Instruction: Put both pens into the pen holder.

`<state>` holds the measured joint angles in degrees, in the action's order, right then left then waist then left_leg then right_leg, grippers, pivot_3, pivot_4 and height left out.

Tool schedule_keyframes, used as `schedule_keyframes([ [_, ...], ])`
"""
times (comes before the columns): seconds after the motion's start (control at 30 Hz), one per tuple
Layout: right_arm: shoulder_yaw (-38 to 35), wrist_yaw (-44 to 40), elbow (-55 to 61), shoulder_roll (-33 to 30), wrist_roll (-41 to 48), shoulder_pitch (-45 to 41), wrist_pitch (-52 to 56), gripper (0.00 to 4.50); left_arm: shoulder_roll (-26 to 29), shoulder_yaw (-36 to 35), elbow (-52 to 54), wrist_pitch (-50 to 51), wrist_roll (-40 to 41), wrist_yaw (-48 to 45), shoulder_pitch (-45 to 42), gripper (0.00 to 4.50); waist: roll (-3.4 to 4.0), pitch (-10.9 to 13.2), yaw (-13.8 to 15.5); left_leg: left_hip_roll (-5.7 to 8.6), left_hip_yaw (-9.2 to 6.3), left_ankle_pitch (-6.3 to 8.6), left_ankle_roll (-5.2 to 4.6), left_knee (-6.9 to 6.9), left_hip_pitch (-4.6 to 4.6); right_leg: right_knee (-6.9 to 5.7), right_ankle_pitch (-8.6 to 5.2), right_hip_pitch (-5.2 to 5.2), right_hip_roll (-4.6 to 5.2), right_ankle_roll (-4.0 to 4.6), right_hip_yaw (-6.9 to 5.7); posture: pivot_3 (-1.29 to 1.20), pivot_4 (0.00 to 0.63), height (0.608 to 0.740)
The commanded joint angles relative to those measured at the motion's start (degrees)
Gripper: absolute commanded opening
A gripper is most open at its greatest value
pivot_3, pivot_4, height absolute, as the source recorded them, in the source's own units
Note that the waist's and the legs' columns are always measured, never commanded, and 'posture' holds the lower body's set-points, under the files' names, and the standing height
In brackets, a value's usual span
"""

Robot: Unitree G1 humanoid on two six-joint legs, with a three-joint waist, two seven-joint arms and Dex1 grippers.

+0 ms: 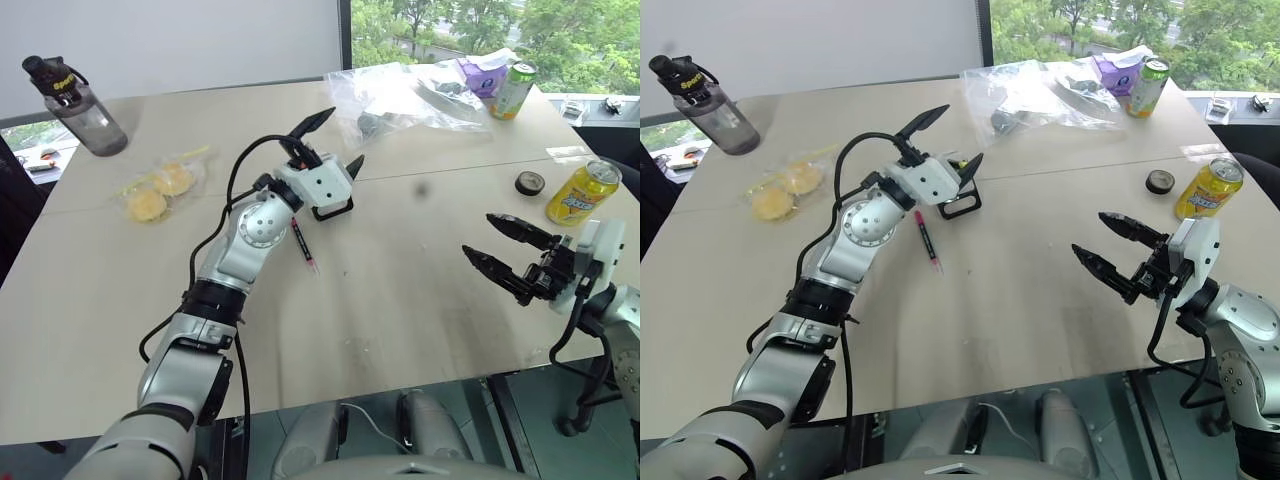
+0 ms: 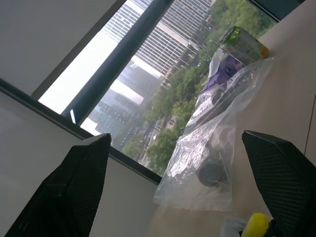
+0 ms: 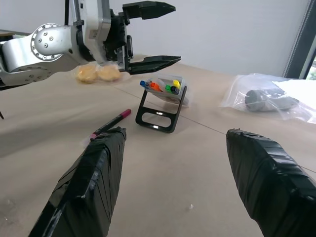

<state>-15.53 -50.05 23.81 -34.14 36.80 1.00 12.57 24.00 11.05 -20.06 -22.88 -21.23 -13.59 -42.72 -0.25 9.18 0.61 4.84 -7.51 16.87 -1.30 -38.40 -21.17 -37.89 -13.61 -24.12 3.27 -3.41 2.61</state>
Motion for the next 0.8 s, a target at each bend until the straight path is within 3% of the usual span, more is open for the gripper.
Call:
schedule_keyframes([
  [0.03, -1.05, 0.08, 1.66, -0.09, 0.42, 0.27, -1.07, 3.46, 0.0, -1.14, 0.76, -1.7, 2.17, -0.49, -0.45, 4.45, 0.0, 0.0, 0.01, 0.0, -0.01, 0.0, 0.0, 0.0, 0.0, 0.0, 0.0, 0.0, 0.0, 0.0, 0.0, 0.0, 0.15, 0.74],
  [0.17, -1.48, -0.03, 1.91, -0.27, 0.75, 0.85, -1.09, 3.46, 0.25, -1.0, 3.53, -2.53, 5.7, -4.04, 1.88, 4.45, 0.0, 0.0, 0.03, 0.0, -0.01, 0.0, 0.0, 0.0, -0.01, 0.0, 0.0, 0.0, 0.01, 0.0, 0.0, 0.0, 0.15, 0.74],
  [0.3, -1.75, -0.41, 1.91, -0.59, 1.24, 1.12, -0.92, 3.46, -0.7, -2.5, 13.78, 3.38, 13.02, -8.72, 5.78, 4.45, 0.0, 0.0, 0.02, -0.01, -0.02, 0.0, 0.0, 0.0, -0.02, -0.01, 0.0, -0.02, 0.02, 0.0, 0.0, 0.0, 0.15, 0.74],
  [0.47, -1.09, -0.64, 1.82, -0.82, 1.79, 0.81, -0.09, 3.46, -4.18, -5.18, 31.32, 25.21, 22.82, -10.16, 11.99, 4.45, 0.01, -0.01, 0.04, -0.01, -0.02, 0.0, 0.0, -0.02, -0.03, 0.0, 0.0, -0.01, 0.03, 0.0, 0.01, 0.0, 0.15, 0.74],
  [0.67, -0.23, -1.14, 0.89, -1.07, 1.84, -0.78, 0.71, 3.46, -2.23, -5.23, 45.69, 50.44, 13.7, -5.26, 14.68, 4.45, 0.0, -0.01, -0.04, -0.03, 0.0, -0.01, 0.0, -0.03, 0.04, -0.09, 0.0, 0.02, -0.15, 0.0, 0.02, 0.0, 0.15, 0.74],
  [0.8, -0.37, -1.95, 0.31, -1.32, 2.17, -1.25, 1.16, 3.46, -4.21, -7.14, 55.05, 66.1, 14.34, -3.82, 19.13, 4.45, 0.0, -0.01, -0.02, -0.02, 0.02, 0.0, 0.0, -0.03, 0.05, -0.04, 0.0, 0.04, -0.15, 0.0, 0.04, 0.0, 0.15, 0.74],
])
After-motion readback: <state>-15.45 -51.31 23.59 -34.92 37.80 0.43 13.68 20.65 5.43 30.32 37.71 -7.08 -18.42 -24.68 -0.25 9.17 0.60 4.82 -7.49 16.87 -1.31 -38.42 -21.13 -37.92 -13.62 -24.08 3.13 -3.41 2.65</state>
